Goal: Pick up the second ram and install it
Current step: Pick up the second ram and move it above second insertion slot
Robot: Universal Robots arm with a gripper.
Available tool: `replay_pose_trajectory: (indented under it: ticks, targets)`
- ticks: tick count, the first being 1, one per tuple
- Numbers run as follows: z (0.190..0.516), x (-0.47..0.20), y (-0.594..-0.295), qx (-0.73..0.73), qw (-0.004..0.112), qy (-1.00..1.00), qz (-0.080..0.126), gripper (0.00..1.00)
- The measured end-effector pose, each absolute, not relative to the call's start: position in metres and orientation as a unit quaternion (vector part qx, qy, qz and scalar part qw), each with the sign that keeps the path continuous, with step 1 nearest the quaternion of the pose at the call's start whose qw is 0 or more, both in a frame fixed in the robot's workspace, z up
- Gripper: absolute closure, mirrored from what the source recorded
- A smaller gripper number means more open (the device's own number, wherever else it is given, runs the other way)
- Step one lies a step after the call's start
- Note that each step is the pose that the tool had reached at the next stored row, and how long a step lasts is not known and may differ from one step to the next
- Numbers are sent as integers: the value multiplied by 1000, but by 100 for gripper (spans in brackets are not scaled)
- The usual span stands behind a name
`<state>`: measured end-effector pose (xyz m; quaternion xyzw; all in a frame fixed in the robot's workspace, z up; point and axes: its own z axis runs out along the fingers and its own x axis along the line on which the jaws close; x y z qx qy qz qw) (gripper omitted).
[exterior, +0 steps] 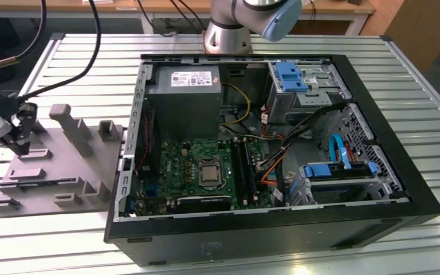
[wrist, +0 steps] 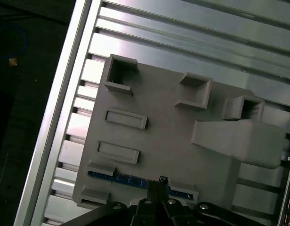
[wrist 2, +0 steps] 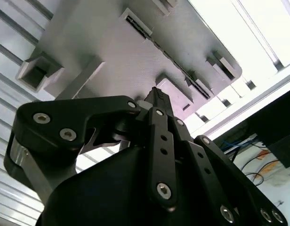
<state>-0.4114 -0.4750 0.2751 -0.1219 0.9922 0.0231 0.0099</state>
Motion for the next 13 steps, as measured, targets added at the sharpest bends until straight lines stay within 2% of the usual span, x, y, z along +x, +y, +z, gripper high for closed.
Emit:
replay_pose_trajectory:
  ticks: [13]
  targets:
    - [270,-411,-475,-238,7,971,24,89]
